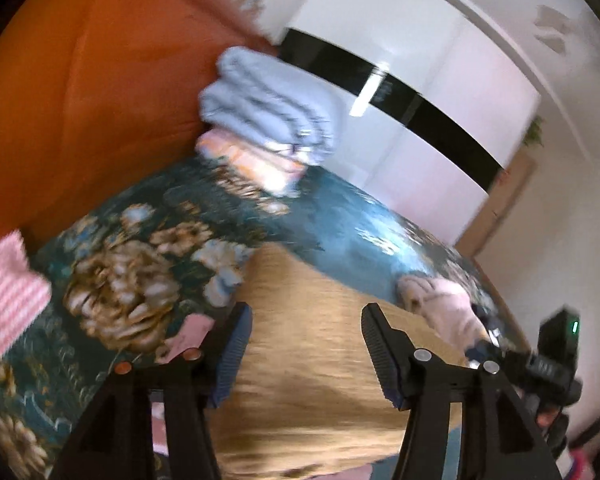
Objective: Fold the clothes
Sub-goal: 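Lift the folded sweater with both grippers and carry it to the clothes stack, then lower the folded sweater onto the stack and open both grippers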
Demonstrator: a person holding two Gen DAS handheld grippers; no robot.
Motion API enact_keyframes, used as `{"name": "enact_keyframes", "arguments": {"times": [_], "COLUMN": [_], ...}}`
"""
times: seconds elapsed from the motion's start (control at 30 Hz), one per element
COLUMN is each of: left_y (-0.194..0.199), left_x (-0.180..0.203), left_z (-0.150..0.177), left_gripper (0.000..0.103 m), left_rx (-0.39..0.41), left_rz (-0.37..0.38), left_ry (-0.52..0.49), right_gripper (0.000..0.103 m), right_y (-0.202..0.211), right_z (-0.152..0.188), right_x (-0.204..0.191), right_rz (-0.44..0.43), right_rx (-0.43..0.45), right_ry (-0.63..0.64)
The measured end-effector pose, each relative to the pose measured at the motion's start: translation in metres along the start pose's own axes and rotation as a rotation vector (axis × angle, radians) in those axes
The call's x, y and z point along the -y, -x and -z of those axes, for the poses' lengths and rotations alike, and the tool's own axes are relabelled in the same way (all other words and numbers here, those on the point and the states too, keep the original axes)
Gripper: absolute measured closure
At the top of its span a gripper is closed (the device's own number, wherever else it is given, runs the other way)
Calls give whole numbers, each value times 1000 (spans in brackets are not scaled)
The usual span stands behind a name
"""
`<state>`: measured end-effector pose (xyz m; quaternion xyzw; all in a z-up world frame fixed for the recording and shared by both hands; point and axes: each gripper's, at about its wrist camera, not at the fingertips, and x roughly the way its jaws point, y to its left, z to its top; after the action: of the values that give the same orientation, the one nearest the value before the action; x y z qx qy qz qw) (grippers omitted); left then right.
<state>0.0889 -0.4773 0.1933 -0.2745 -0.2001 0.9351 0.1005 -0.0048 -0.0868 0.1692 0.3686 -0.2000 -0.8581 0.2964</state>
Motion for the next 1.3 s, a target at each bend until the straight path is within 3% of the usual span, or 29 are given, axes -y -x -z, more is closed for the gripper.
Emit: {"name": "enact_keyframes", "arguments": {"times": [0.1,0.17,0.23,0.33,0.43,0.67,0.8,0.9,1.0,1.1,1.2,1.3], "left_y": [-13,-27,-42,-56,-61,-60,-31,-8,8,19,23,18], "left_x": [26,26,11,-16,-28,-14,16,36,49,55,58,61], "left_z": [4,9,15,25,36,33,37,49,69,90,111,130], "left_gripper": [41,41,41,41,41,41,41,39,35,26,18,13], "left_rx": [-18,-62,-107,-146,-158,-149,-54,13,49,74,85,71], "left_rz": [-10,-55,-88,-87,-74,-121,-162,-189,-208,-215,-255,-305], "left_ry": [-116,-136,-110,-43,6,-7,-74,-108,-128,-115,-109,-115], "right_gripper": [55,55,55,54,54,54,54,42,42,41,25,21], "right_y": [-14,-28,-44,-73,-87,-80,-52,-23,-2,6,8,-2], "right_z": [6,17,28,40,48,48,41,46,63,84,105,122], "right_x": [-38,-52,-60,-60,-57,-52,-63,-68,-70,-67,-65,-62], "right_rz": [-30,-16,11,30,41,31,-1,-41,-28,0,33,45], "right_rx": [-47,-92,-136,-212,-234,-221,-148,-81,-49,-49,-44,-66], "right_ry": [139,202,244,257,250,208,218,231,266,287,319,338]}}
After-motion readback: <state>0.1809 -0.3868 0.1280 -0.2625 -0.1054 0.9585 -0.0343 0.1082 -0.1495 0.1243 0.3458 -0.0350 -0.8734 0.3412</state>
